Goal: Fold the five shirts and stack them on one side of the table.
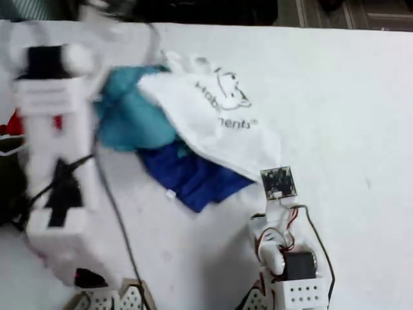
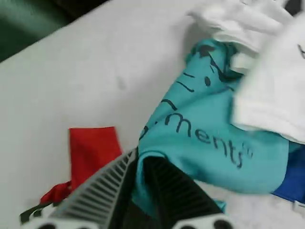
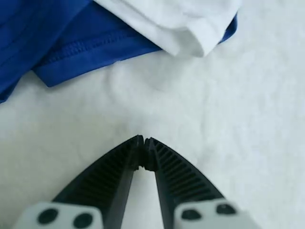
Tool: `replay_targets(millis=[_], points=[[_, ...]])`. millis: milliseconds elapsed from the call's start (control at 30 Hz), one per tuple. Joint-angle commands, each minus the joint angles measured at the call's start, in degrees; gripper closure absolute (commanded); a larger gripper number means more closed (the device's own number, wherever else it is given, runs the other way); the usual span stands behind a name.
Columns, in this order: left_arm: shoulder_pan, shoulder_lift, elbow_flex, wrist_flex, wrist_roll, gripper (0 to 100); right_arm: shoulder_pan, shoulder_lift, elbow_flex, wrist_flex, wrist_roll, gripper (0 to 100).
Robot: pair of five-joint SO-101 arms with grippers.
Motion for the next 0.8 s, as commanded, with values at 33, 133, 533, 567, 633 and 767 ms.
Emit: replay_targets(millis=[33,133,533,567,633,767], points=[[-14.37,-10.51,-2.64,-4.40,-3.87,98,-0.13,-0.31,0.44,-0.04,0.26,98.0],[-23.52,-12.88,-2.64,-8.00,-7.91,98,-0.13,-0.31,0.44,-0.04,0.26,98.0],[-51.47,-10.95,-2.46,-24.70,-11.08,98,-0.13,-0.31,0.44,-0.04,0.26,98.0],[-53.05,-10.95,-2.11,-26.29,-11.08,98,-0.13,-0.31,0.44,-0.04,0.26,98.0],[-55.52,-10.86,-2.02,-28.31,-10.99,98,-0.13,-0.31,0.44,-0.04,0.26,98.0],[-56.48,-9.98,-1.23,-28.48,-10.99,98,-0.13,-0.31,0.44,-0.04,0.26,98.0]])
